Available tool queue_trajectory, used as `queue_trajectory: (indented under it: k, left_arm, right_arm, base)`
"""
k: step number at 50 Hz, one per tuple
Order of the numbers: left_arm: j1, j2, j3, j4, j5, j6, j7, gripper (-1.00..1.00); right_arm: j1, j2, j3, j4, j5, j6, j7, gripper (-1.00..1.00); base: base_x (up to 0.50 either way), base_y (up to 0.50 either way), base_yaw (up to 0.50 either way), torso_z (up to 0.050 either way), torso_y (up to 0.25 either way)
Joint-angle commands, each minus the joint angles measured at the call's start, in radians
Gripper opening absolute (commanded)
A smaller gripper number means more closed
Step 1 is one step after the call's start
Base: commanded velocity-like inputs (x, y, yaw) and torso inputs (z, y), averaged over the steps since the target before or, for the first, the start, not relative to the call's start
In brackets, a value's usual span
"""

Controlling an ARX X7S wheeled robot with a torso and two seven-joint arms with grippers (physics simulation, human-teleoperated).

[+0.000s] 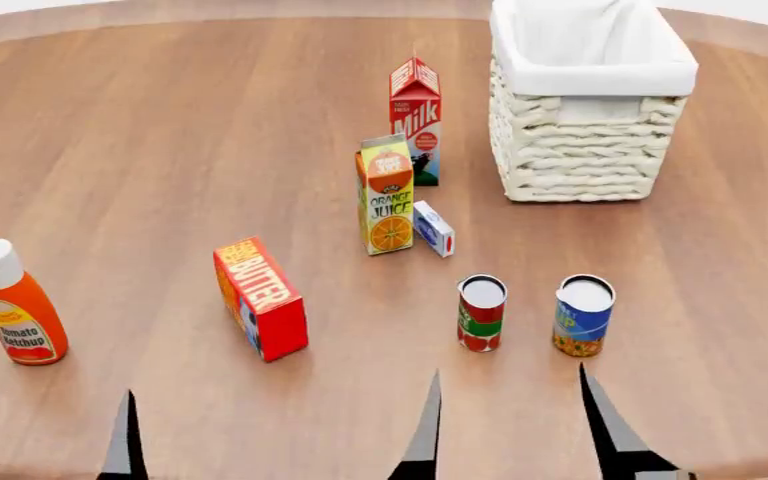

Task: Pick up the tomato sauce, and put it in the basket.

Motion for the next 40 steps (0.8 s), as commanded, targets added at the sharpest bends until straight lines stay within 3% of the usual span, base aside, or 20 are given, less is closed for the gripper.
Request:
queue_trajectory:
  k: [1,15,34,40]
  left_arm:
    - [0.025,-0.007,-0.035,0.179,-0.055,-0.069,0.015,1.00]
    - [0.046,-0.036,-0.086,0.254,-0.105,-0.093,-0.020,1.00]
    - [0.080,-0.075,-0.082,0.250,-0.110,-0.098,-0.027,1.00]
    - [0.084,-0.076,-0.090,0.238,-0.115,-0.083,-0.034,1.00]
  right_arm:
    - [0.011,0.003,0.000,-0.223,-0.028,0.121,-0.002,1.00]
    - [0.020,0.028,0.062,-0.407,-0.003,0.227,0.035,1.00]
    - [-0.005,0.137,0.031,-0.404,0.094,0.181,0.167,1.00]
    - [-0.008,0.147,0.025,-0.400,0.101,0.159,0.174,1.00]
  base:
    - [0.00,0.00,0.00,0.000,0.000]
    - [0.00,0.00,0.00,0.000,0.000]
    - [0.00,0.00,0.00,0.000,0.000]
    - [0.38,0.00,0.00,0.000,0.000]
